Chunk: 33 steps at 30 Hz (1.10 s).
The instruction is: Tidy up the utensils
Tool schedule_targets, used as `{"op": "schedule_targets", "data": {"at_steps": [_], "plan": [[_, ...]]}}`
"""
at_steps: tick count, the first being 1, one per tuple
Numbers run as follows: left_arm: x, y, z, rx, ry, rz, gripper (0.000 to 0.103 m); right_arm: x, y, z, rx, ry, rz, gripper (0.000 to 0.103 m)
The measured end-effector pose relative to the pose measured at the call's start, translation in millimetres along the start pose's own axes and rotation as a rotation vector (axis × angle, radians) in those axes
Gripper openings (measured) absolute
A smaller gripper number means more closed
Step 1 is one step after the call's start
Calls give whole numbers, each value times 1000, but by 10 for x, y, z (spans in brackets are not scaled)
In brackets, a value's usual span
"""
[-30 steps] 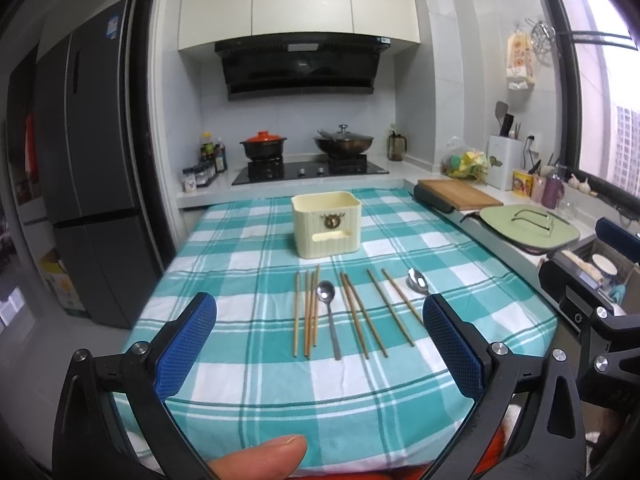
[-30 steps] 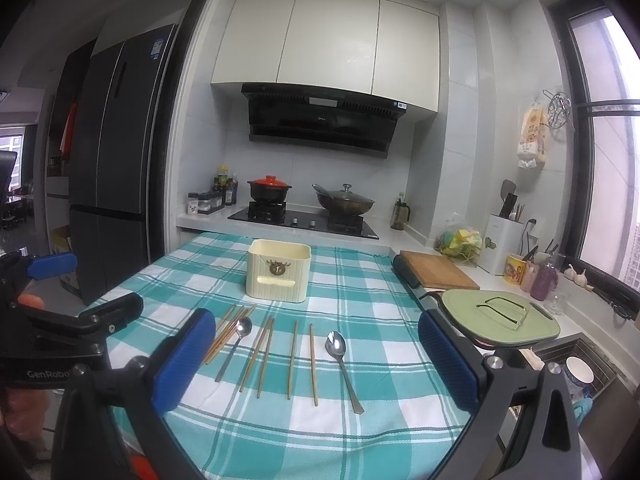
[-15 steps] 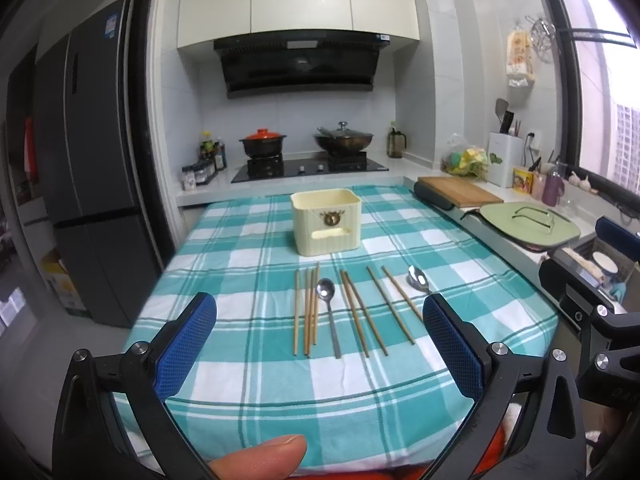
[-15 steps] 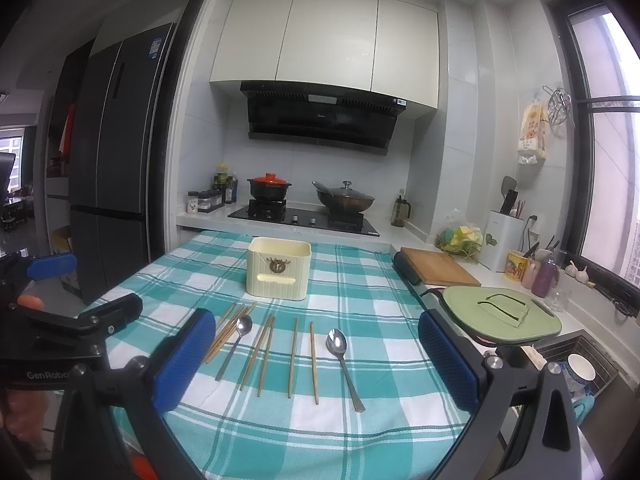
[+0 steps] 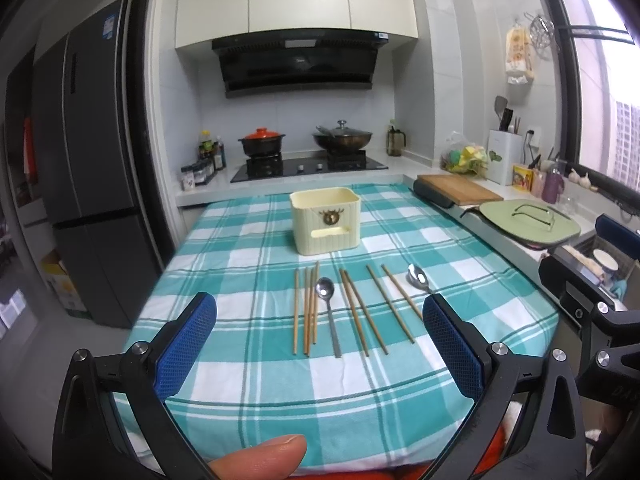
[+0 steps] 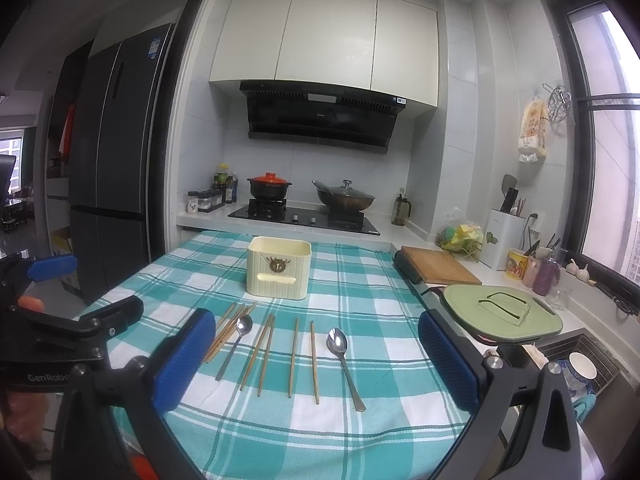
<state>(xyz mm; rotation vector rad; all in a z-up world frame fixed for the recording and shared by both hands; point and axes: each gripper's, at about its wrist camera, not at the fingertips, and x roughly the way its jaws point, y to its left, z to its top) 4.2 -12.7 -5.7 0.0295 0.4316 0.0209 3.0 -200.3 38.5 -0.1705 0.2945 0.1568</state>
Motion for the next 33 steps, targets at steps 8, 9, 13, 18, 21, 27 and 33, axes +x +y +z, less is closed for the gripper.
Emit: {"op": "schedule_targets", "data": {"at_steps": [8, 9, 13, 18, 21, 27, 33], "plan": [[2, -3, 0, 2, 1, 1, 103, 1, -11, 1, 0, 2, 1, 103], [2, -4, -1, 1, 1, 0, 103, 1, -11, 1, 0, 2, 2, 103], [1, -8, -4, 2, 2, 0, 103, 4, -15, -7, -1, 1, 2, 103], [-3, -16, -6, 2, 2, 0, 103, -2, -57, -26, 8, 2, -1, 103], [-3, -19, -5, 3, 1, 0, 103, -9, -61, -27, 7, 3, 1, 103], [-1, -30, -9, 6, 2, -1, 103, -15, -79, -26, 10, 3, -4, 103], [4, -37, -18, 6, 4, 0, 103, -2, -78, -24, 5, 8, -1, 103]]}}
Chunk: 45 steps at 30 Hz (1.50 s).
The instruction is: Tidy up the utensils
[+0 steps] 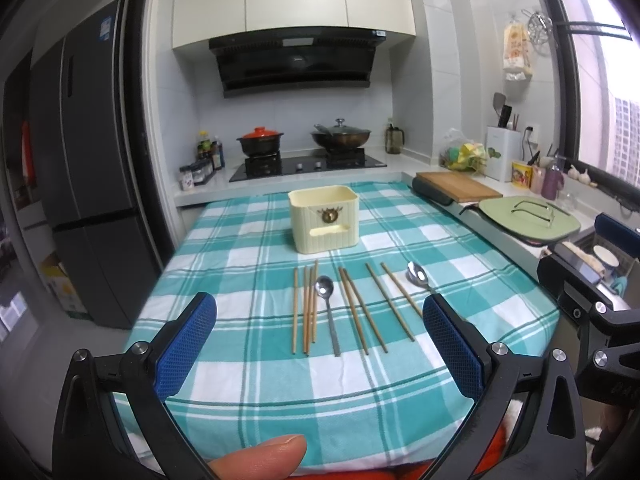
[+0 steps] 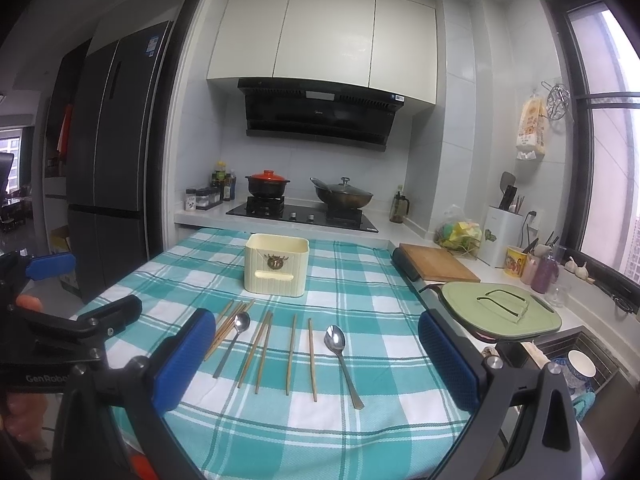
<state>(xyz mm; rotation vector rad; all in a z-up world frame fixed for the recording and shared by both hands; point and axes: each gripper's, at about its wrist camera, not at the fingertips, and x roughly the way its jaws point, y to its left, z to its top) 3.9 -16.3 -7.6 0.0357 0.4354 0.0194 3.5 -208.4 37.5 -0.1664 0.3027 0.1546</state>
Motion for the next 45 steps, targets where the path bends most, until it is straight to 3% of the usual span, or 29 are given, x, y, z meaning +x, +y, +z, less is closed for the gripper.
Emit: {"op": "schedule_targets", "data": {"at_steps": [26, 34, 37, 40, 45], "plan": [[209, 75, -41, 13, 56, -10, 103, 204, 12, 7, 8, 43, 15, 103], [438, 270, -29, -74, 123, -36, 103, 391, -103, -2, 32, 56, 0, 103], [629, 330, -57, -78, 182, 11, 103, 538, -198, -24, 62, 65, 16, 103], [788, 372, -108, -68, 193, 79, 103, 719, -280, -81, 86, 85, 36, 103], [1198, 522, -254, -118, 285, 112, 103, 1047, -414, -259, 111, 135, 112, 103]]}}
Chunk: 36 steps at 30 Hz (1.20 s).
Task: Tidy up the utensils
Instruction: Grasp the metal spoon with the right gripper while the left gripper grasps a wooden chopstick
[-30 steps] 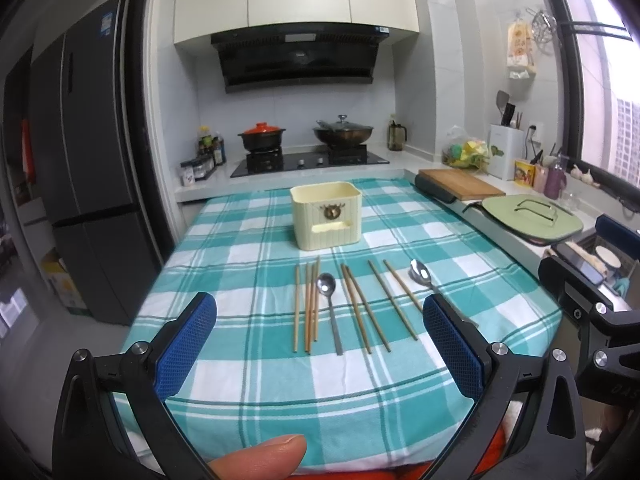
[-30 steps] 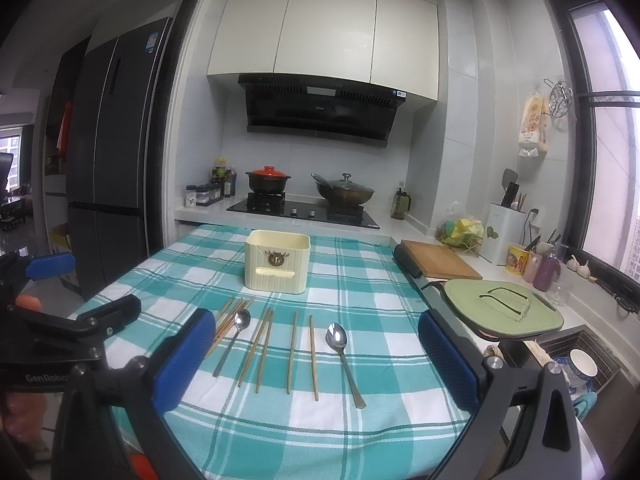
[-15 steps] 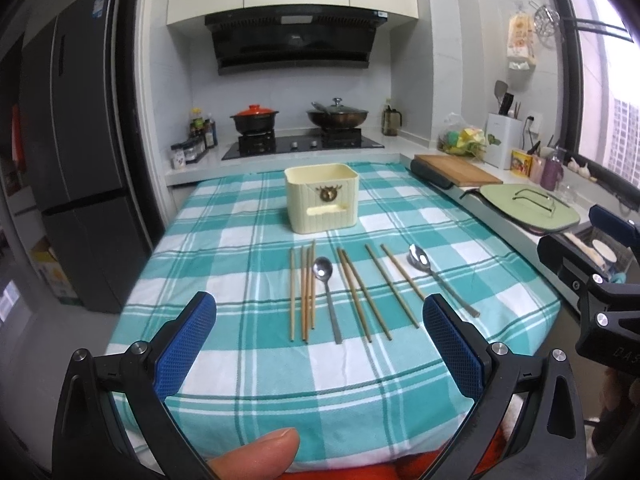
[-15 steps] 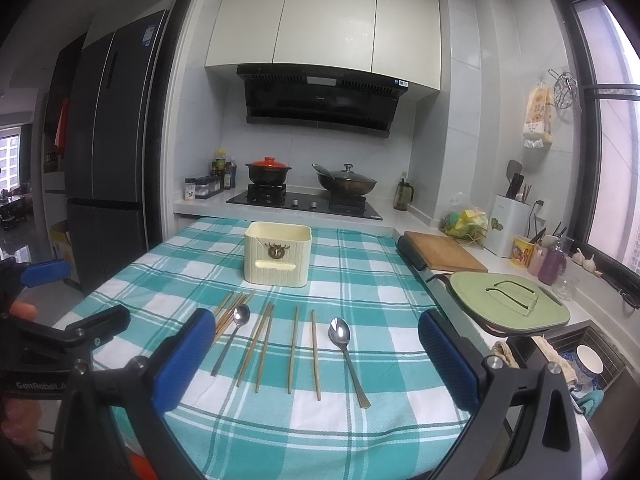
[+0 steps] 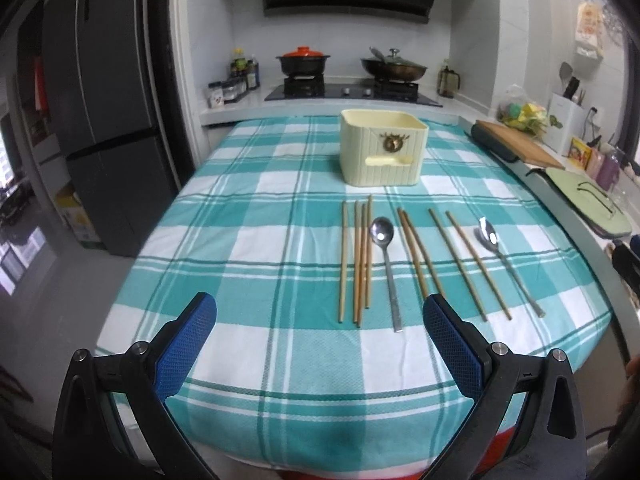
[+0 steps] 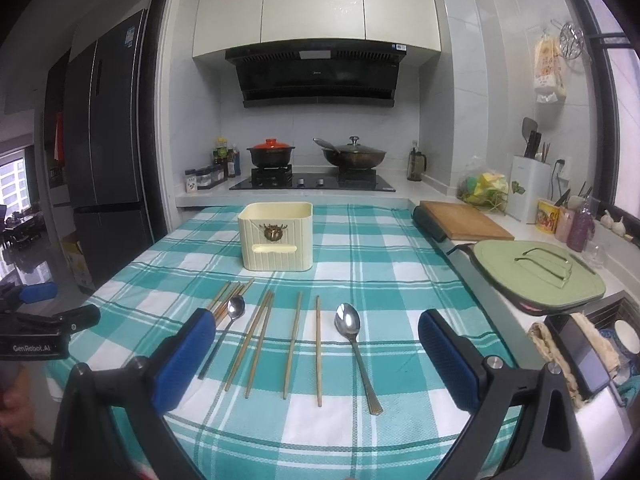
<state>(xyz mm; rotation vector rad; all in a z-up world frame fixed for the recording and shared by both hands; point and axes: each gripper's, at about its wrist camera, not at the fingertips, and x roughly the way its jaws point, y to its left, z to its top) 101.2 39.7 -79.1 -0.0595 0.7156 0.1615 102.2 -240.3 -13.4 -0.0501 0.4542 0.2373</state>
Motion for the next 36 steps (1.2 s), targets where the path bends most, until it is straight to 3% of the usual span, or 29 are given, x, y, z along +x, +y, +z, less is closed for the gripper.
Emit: {"op": "schedule_targets", "data": {"at_steps": [5, 9, 18, 25, 30, 32, 36], "plan": [[454, 87, -96, -7, 135, -37, 103, 466, -229, -259, 52, 137, 27, 103], [731, 210, -44, -33, 156, -85, 103, 812, -377, -476, 29, 263, -16, 103], [1686, 67, 429, 44, 233, -135, 102, 1312, -715, -572, 85, 337, -47, 103], [2242, 26, 512, 80, 283, -90, 102, 1603, -699, -584, 30, 397, -35, 96], [2420, 50, 567, 80, 293, -61, 102, 1937, -694, -588, -18, 447, 8, 95], [2460, 58, 579, 82, 298, -54, 102, 2088, -725, -619, -9, 483, 22, 89], [2577, 54, 585, 108, 326, -41, 102, 2309, -732, -668, -18, 529, 39, 87]]}}
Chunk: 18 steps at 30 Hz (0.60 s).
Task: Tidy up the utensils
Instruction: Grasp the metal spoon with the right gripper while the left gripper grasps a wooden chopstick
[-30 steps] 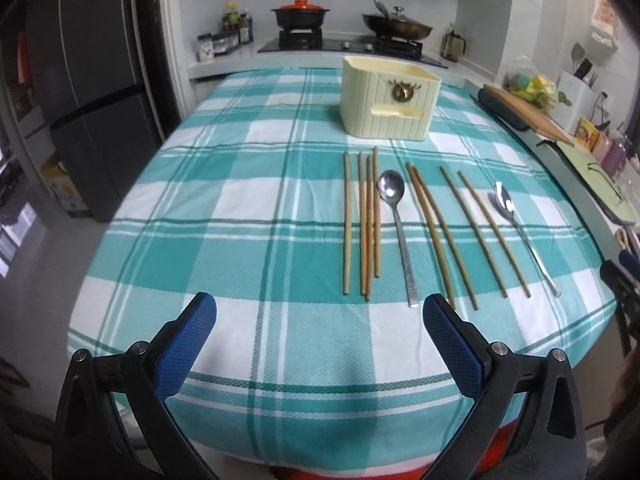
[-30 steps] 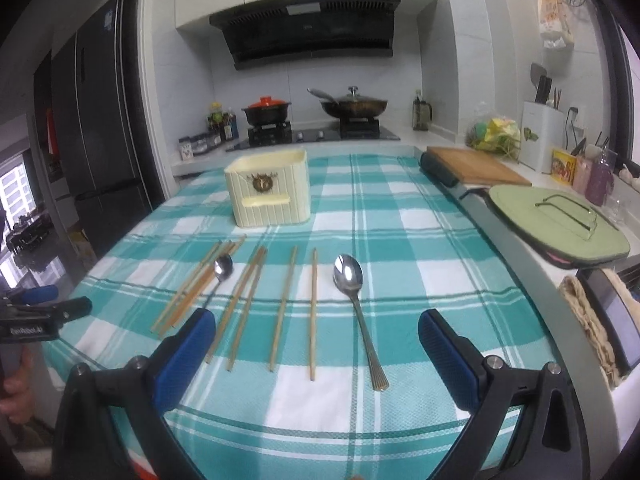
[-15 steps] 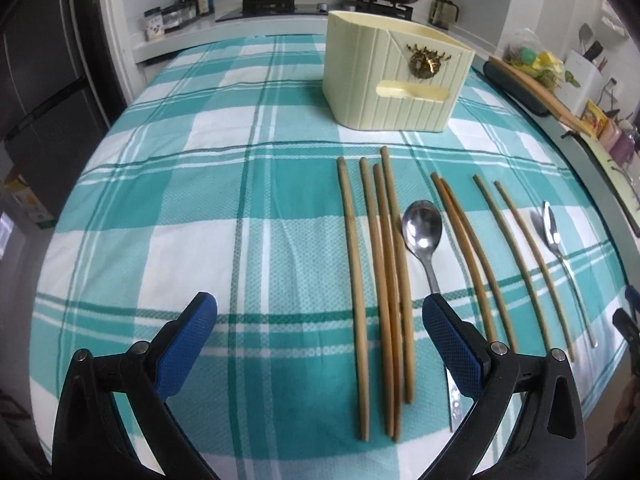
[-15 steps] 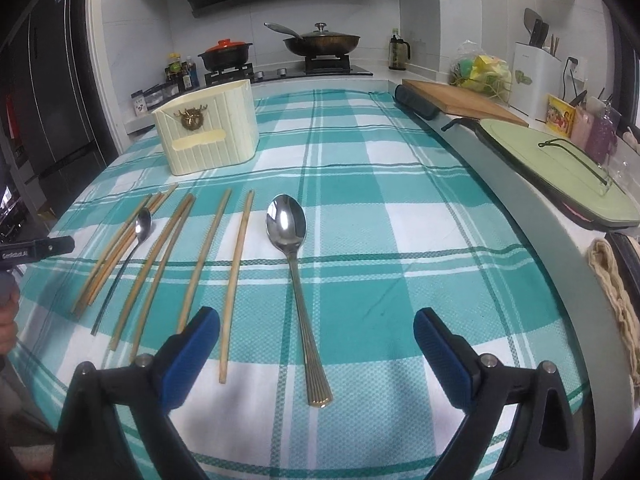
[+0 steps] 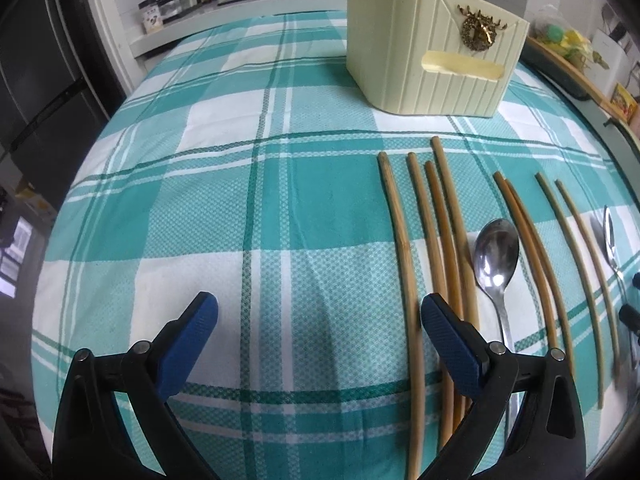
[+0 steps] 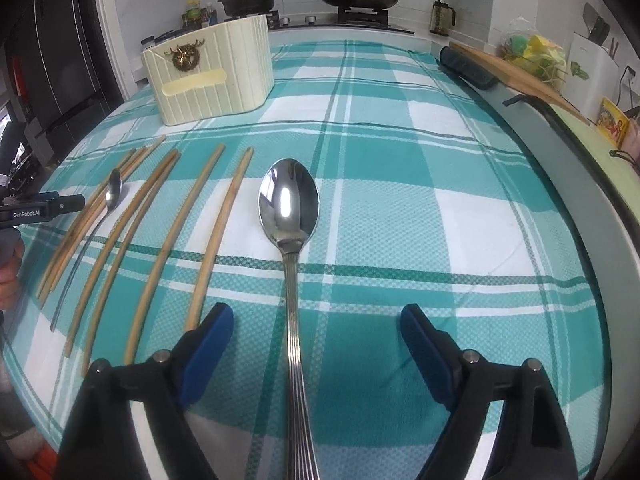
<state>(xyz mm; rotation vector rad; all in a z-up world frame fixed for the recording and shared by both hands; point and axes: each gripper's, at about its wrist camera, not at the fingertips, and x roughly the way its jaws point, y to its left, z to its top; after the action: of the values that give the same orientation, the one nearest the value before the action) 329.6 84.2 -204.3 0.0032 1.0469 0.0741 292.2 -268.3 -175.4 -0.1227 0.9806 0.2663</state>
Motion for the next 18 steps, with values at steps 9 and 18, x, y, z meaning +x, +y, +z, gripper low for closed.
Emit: {"op": "schedule_targets", "data": {"at_steps": [9, 18], "plan": [[162, -51, 246, 52, 73, -59, 94, 179, 46, 156, -81, 27, 6, 88], [308, -196, 640, 87, 105, -95, 63, 446, 41, 523, -100, 19, 23, 87]]}}
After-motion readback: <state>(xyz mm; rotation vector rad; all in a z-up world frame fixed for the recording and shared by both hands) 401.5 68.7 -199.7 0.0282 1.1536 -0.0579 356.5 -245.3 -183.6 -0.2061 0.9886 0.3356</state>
